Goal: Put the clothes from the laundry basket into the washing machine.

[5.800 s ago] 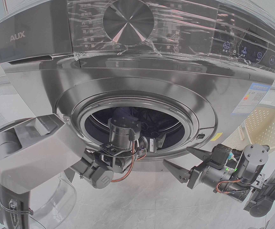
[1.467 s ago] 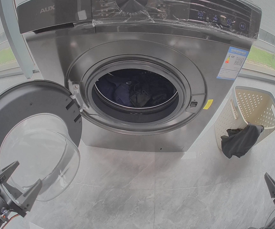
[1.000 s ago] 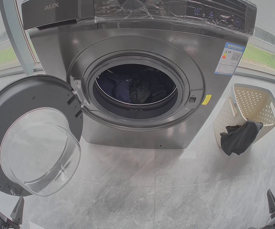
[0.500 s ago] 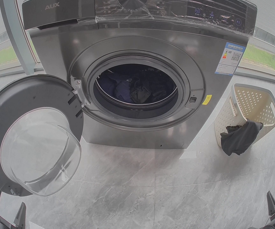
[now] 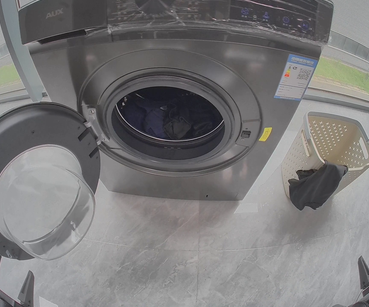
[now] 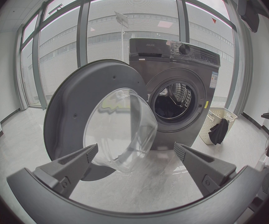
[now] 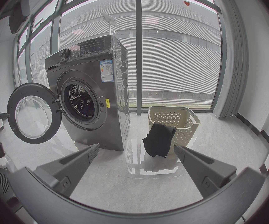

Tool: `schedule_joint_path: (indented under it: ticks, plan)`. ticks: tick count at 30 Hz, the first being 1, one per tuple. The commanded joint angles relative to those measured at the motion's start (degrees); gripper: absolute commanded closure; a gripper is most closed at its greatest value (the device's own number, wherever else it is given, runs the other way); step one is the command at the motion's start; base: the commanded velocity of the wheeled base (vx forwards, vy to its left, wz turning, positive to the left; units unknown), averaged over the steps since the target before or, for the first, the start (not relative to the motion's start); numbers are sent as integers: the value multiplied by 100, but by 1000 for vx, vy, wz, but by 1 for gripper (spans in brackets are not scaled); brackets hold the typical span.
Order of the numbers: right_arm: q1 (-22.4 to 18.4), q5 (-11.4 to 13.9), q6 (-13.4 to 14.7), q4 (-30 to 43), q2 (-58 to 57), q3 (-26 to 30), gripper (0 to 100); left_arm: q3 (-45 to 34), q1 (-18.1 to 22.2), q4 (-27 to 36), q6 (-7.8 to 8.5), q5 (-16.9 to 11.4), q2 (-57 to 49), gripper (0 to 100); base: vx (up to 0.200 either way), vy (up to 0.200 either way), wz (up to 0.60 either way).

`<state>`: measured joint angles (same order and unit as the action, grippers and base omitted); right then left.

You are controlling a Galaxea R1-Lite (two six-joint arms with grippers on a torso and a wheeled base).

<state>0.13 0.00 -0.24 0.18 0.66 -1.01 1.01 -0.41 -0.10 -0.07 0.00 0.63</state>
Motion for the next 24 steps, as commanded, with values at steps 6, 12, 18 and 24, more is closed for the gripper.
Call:
schedule_joint_path:
  ticks: [6,12,18,24]
  plan:
    - [4,26,16,-1,-66,101,0,-101,-2,-8,-19,-18,-63,0,0,0,-400]
    - [4,26,7,-1,-66,101,0,-101,6,-8,-28,0,-63,0,0,-100,0]
    - [4,26,7,-1,-66,101,0,-101,-2,-8,-89,9,-63,0,0,-200,0]
    - [-5,26,7,-1,-66,101,0,-101,-2,-17,-125,9,-63,0,0,-200,0]
